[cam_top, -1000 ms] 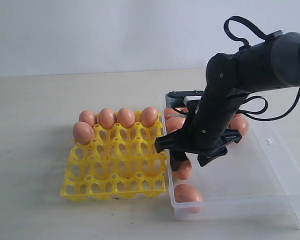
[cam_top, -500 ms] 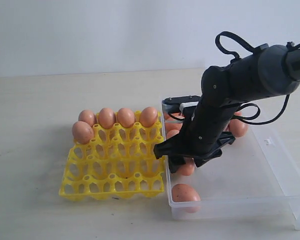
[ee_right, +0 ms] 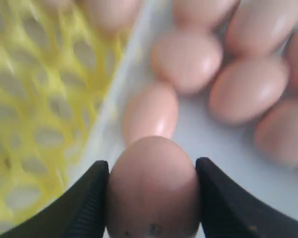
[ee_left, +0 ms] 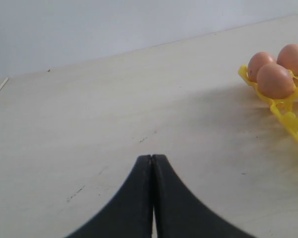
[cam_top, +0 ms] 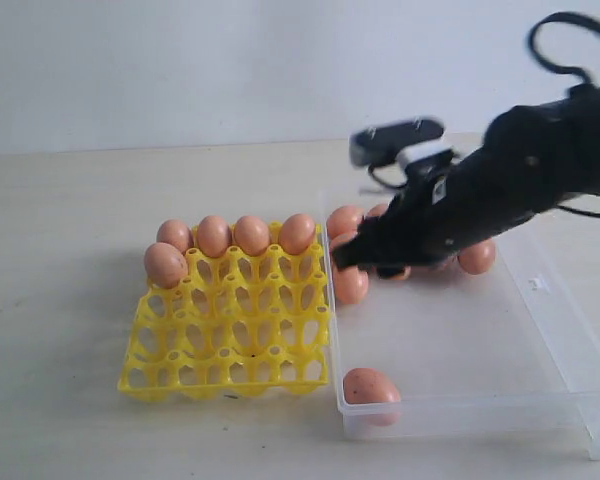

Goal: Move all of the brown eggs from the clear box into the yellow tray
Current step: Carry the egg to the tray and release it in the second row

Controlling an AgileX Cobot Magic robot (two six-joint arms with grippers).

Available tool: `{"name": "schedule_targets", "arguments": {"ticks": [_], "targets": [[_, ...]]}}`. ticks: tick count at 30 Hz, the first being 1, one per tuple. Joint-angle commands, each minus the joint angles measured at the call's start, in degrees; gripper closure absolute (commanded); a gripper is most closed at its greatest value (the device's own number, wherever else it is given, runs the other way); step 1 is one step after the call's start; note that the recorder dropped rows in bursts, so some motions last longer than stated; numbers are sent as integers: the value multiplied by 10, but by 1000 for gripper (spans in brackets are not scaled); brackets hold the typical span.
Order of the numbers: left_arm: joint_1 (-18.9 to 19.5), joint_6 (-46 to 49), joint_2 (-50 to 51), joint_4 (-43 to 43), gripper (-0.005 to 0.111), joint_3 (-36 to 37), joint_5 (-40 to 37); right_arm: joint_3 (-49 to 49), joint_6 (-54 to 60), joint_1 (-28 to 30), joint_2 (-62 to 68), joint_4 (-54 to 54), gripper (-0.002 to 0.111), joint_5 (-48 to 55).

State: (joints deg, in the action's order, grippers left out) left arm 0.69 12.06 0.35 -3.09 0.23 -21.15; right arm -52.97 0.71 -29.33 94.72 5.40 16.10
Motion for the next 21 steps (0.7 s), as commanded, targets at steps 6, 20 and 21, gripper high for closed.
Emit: {"name": "schedule_targets", "arguments": {"ticks": [6, 20, 21], "targets": [[1, -2, -3, -4, 107, -2, 5, 65, -163, -65, 24, -224, 108, -479], [1, -3, -3, -4, 107, -2, 5, -119, -264, -99, 255, -313, 108, -488], [1, -3, -3, -4, 107, -2, 5, -127, -271, -99, 261, -313, 108, -487]]}}
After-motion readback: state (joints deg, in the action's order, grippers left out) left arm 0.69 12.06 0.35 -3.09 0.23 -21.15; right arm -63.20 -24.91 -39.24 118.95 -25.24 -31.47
